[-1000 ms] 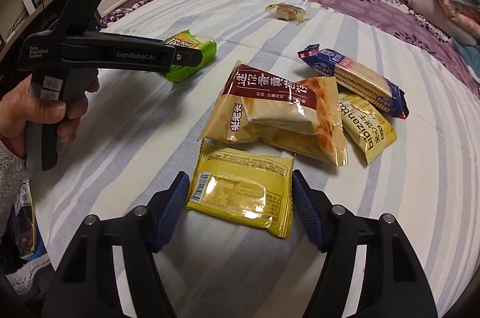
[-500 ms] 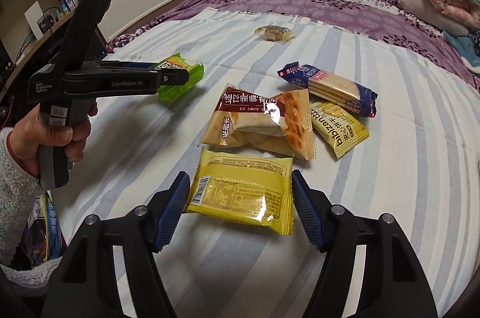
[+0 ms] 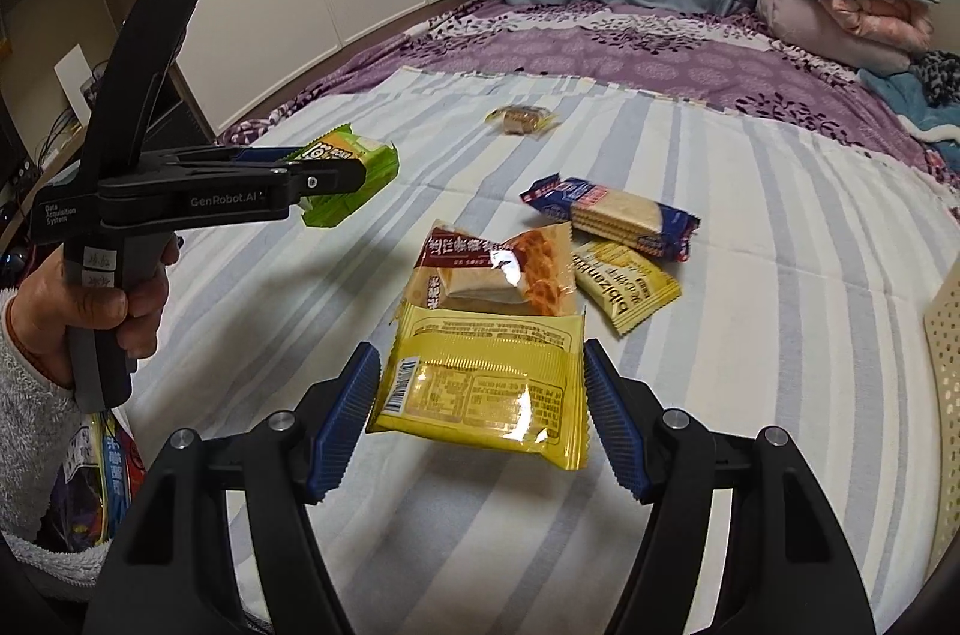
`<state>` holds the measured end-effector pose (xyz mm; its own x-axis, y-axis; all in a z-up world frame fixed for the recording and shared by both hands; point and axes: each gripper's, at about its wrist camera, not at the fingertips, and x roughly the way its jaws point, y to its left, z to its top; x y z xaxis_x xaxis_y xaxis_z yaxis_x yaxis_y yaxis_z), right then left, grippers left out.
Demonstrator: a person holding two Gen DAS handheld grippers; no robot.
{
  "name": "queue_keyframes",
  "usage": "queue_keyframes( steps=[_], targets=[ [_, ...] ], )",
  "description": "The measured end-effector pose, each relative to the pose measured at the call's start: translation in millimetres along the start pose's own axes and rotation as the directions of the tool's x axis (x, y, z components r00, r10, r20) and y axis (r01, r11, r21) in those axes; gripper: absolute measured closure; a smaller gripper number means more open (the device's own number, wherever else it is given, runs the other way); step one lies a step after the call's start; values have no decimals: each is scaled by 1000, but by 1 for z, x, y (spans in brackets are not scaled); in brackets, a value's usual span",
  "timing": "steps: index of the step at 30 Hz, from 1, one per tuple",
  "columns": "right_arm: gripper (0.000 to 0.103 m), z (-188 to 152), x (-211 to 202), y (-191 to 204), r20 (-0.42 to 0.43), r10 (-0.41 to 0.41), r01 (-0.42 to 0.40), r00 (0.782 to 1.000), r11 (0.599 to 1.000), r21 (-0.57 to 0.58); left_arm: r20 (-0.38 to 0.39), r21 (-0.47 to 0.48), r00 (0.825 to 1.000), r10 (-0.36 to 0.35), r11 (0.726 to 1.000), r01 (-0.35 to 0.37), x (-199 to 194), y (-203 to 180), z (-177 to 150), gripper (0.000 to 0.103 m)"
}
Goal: Organize snacks
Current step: 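Hold the green pack up with the left tool while the right tool approaches the yellow packet, then close the right tool on the yellow packet and lift it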
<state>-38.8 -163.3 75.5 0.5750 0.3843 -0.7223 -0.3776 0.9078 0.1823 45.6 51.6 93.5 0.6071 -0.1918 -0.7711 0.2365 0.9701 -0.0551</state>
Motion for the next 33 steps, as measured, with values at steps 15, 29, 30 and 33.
queue_keyframes(
  steps=[15,29,30,33],
  targets=[
    [40,-7,-41,-41,93,-42,35,995,997,73,28,80,999,-17,997,15,-15,-48,13,37],
    [18,-44,0,-54,-77,16,-4,997,988,156,19,98,998,-57,994,55,-10,-68,8,37],
    [18,-42,5,-51,-87,19,-6,996,989,146,19,95,998,-58,994,56,-10,-66,8,37],
    [18,-34,25,-43,-115,20,-5,993,992,127,19,85,998,-58,995,56,-10,-61,6,37]
  ],
)
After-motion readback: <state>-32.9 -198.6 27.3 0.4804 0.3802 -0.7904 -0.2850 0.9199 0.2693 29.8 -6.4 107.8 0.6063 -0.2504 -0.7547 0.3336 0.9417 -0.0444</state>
